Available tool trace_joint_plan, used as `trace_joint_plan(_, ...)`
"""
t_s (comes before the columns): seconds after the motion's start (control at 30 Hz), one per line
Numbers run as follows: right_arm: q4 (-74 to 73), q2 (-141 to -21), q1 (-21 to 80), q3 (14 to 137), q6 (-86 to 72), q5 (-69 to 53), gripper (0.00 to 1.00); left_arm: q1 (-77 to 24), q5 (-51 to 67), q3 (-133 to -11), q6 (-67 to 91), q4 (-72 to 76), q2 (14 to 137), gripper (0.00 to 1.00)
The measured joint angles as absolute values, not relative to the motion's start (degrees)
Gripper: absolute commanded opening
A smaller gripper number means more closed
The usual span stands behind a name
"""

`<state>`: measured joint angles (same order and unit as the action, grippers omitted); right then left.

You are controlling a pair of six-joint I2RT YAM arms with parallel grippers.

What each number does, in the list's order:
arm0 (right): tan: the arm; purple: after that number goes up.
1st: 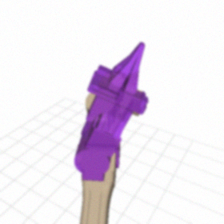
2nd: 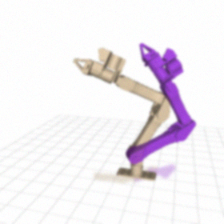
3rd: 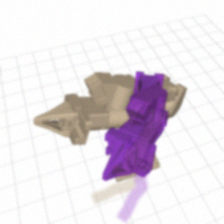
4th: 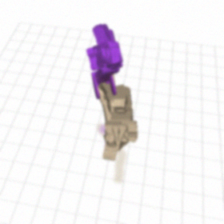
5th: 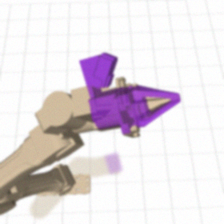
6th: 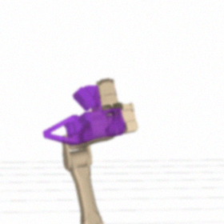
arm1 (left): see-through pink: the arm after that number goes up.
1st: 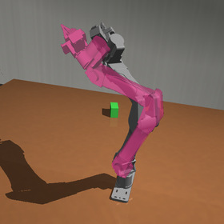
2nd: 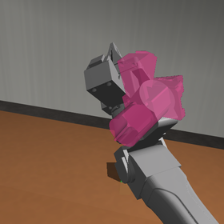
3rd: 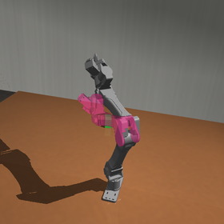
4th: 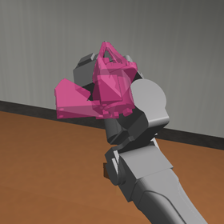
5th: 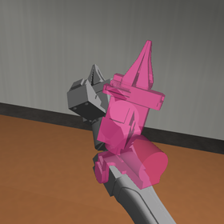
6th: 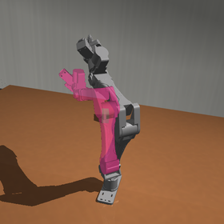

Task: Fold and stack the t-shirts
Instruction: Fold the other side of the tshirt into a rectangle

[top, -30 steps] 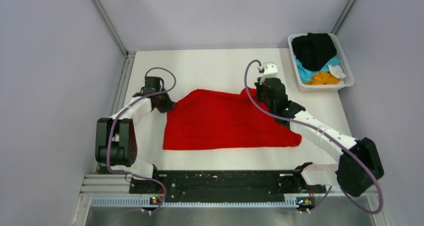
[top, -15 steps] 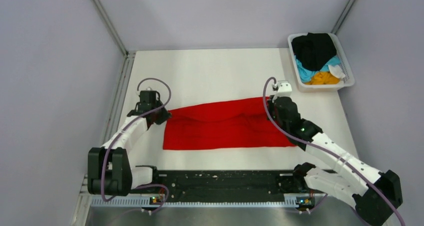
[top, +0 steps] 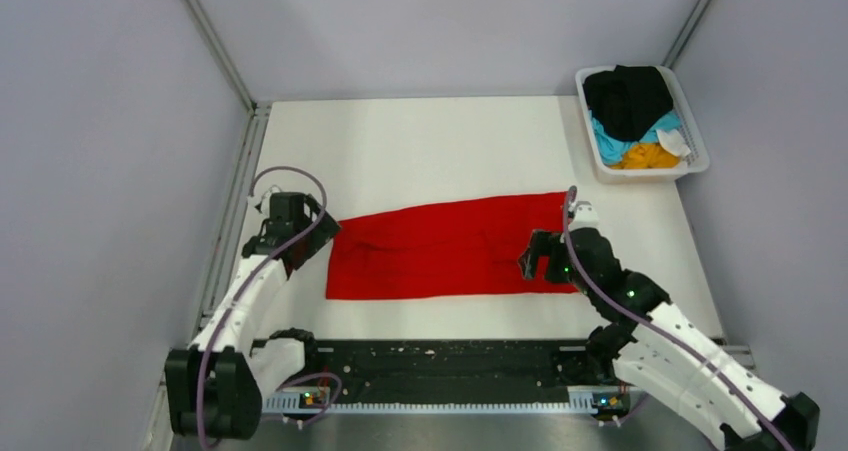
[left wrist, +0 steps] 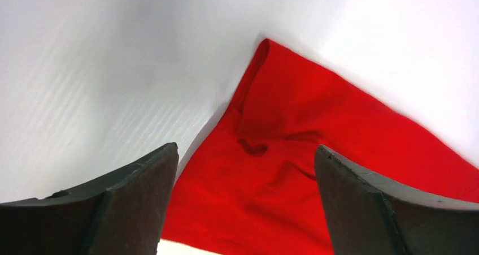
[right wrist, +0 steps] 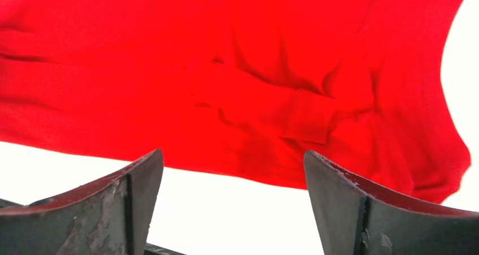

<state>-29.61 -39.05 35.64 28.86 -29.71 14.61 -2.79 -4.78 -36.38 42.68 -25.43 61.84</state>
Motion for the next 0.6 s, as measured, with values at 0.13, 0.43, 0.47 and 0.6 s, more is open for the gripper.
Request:
trace_joint_plan(0.13, -30.6, -29.7, 35.8, 28.6, -32.6, 10.4, 0.99, -2.8, -8.6, -37.3, 44.4, -29.6, 53.5, 0.99)
trace_joint_plan(0.43, -16.5, -44.5, 35.8, 31.9, -33.0, 11.0, 0.97, -10.1, 4.6, -41.4, 43.5, -20.6, 63.8, 0.99)
trace_joint_plan(0.47, -15.2, -50.0, 35.8, 33.5, -32.9, 12.3, 0.97, -11.3, 5.7, -42.1, 43.3, -19.7, 67.0, 0.99)
trace_joint_plan(0.6, -13.5, -67.8, 35.8, 38.9, -31.9, 14.0, 0.96, -14.1, 9.2, -43.4, 42.9, -17.7, 78.2, 0.99)
